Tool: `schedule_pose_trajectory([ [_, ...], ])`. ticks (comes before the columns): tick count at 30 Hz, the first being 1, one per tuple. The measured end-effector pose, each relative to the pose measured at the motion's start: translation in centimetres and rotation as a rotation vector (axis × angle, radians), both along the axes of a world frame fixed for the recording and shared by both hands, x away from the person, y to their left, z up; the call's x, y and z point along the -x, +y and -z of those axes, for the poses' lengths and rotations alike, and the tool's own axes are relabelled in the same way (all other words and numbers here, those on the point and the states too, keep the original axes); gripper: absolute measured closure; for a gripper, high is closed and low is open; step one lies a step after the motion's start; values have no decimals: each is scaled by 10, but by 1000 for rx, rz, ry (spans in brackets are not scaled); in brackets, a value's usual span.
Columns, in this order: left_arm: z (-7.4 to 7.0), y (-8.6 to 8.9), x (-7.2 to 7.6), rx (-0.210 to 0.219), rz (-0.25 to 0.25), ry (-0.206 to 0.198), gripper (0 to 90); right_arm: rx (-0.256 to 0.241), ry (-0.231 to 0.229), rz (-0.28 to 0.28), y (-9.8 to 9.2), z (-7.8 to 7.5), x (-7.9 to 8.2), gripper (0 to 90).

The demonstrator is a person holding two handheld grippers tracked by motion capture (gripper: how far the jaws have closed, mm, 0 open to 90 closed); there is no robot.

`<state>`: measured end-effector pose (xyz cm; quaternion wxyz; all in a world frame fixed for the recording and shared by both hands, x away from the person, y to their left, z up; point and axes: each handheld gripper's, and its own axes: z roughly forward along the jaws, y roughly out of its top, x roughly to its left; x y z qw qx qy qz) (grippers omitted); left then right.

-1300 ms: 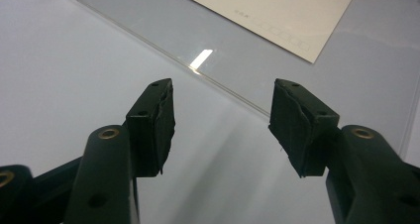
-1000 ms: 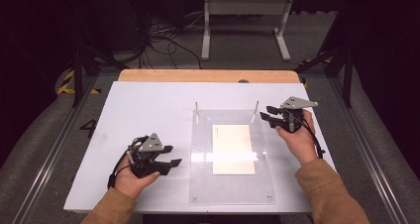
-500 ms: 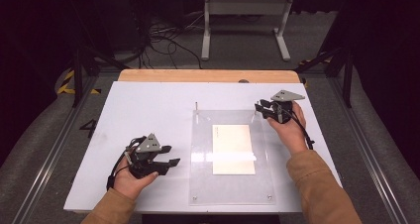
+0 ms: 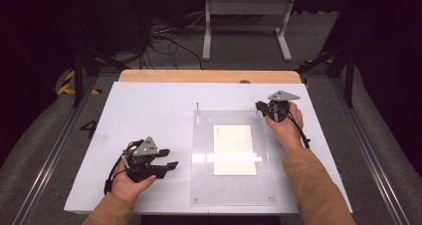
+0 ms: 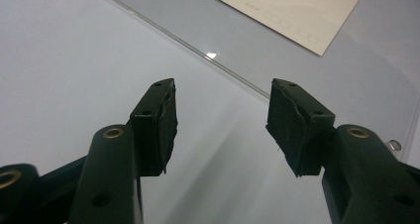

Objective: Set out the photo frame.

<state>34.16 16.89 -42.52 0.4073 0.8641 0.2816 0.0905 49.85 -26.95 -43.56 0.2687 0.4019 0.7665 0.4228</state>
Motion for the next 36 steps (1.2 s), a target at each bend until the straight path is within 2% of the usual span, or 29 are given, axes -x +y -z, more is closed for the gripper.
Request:
schedule_pose_trajectory([
  [5, 1, -1, 0, 2, 13, 6, 459, 23, -8, 41, 6, 1, 2, 837],
  [8, 1, -2, 0, 1, 16, 7, 459, -46, 23, 59, 3, 2, 0, 852],
  [17, 2, -6, 0, 0, 20, 8, 456, -69, 26, 67, 1, 4, -1, 856],
  [23, 3, -7, -2, 0, 22, 11, 456, -111, 24, 69, -1, 8, -4, 856],
  [31, 3, -10, -1, 4, 24, 15, 455, -112, 51, 65, -2, 7, -8, 856],
  [36, 3, -10, -1, 7, 33, 10, 455, -156, 71, 66, -5, 9, -12, 855],
])
